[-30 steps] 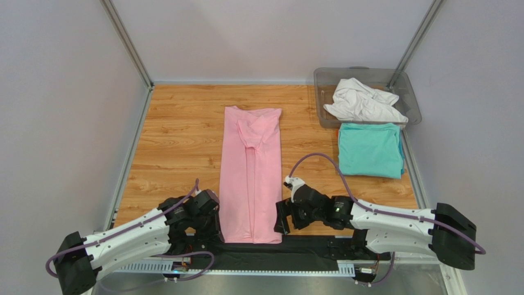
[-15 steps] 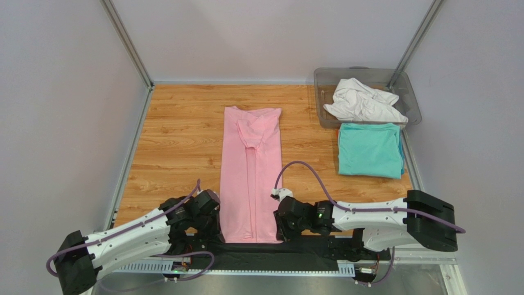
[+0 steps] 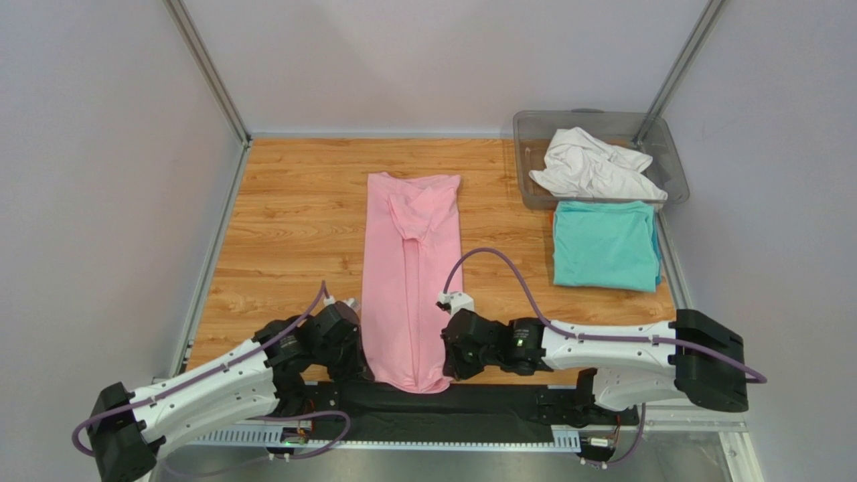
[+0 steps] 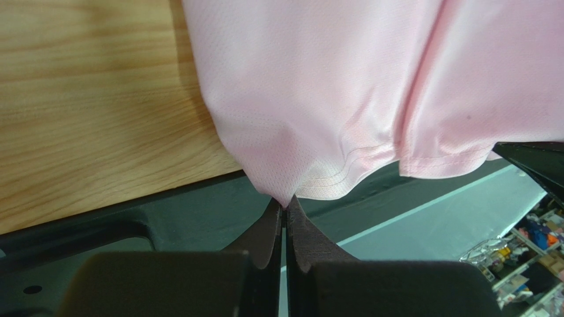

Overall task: Fold and stack the t-shirts
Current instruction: Fold the tshirt

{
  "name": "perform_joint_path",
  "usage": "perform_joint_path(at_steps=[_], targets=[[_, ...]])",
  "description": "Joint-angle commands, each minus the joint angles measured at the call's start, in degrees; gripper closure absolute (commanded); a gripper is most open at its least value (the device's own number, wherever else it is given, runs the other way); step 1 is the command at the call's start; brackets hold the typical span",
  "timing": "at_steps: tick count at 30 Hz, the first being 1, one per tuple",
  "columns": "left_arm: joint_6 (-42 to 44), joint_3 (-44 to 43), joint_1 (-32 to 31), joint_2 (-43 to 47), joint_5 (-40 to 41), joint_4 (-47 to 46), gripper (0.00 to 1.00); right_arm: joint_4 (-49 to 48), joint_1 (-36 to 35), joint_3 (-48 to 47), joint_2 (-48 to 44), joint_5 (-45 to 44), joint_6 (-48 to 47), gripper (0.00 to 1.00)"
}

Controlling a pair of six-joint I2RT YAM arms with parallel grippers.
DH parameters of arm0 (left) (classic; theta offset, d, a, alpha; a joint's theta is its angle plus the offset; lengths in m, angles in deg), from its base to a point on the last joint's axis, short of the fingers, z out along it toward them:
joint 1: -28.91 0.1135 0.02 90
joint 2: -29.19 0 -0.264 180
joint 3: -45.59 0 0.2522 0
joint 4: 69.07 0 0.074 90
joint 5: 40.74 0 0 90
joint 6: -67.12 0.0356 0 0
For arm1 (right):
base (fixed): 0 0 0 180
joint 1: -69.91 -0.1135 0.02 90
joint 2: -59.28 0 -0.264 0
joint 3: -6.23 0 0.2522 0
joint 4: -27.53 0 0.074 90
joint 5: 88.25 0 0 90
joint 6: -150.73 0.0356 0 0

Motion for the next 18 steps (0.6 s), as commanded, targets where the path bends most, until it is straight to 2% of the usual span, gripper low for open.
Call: perform_joint_path(at_steps=[1, 7, 18], targets=[[2.8, -5.6, -0.2, -1.9, 3.7, -3.2, 1.00, 1.2, 2.4, -3.6, -0.9, -3.6, -1.6, 1.00], [7.6, -13.7, 1.2, -7.7, 11.2, -2.8, 1.00, 1.3, 8.6, -8.9, -0.5, -3.0, -5.8, 1.00], [17.4, -27.6, 11.3, -20.4, 13.6, -3.3, 1.00, 0.7, 22.5, -16.3, 4.0, 2.3, -9.3, 1.00]])
